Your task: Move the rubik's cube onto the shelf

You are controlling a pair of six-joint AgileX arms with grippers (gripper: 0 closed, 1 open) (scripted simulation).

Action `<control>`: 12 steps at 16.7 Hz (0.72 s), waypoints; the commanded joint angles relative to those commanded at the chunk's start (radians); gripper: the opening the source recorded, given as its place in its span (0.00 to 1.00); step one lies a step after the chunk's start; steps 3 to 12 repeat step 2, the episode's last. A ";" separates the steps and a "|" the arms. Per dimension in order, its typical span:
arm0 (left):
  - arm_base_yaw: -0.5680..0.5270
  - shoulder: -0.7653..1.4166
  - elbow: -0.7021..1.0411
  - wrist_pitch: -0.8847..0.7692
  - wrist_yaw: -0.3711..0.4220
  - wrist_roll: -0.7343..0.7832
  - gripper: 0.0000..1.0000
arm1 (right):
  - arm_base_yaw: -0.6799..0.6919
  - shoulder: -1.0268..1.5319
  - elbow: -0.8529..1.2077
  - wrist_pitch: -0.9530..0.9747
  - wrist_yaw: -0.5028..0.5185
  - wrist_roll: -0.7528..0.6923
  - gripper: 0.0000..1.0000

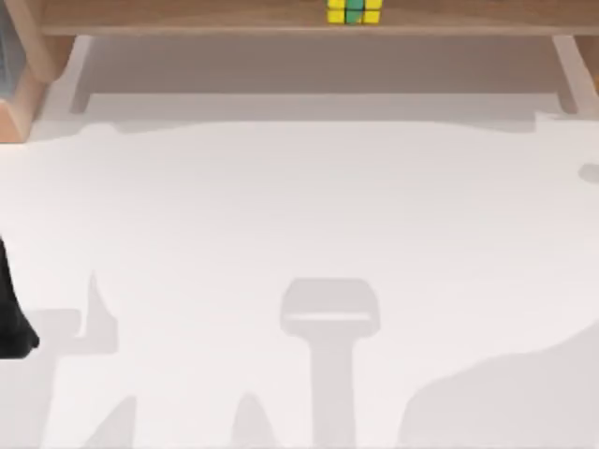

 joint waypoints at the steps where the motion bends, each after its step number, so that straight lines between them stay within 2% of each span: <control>1: 0.000 0.000 0.000 0.000 0.000 0.000 1.00 | 0.000 0.000 0.000 0.000 0.000 0.000 1.00; 12: 0.000 0.000 0.000 0.000 0.000 0.000 1.00 | 0.000 0.000 0.000 0.000 0.000 0.000 1.00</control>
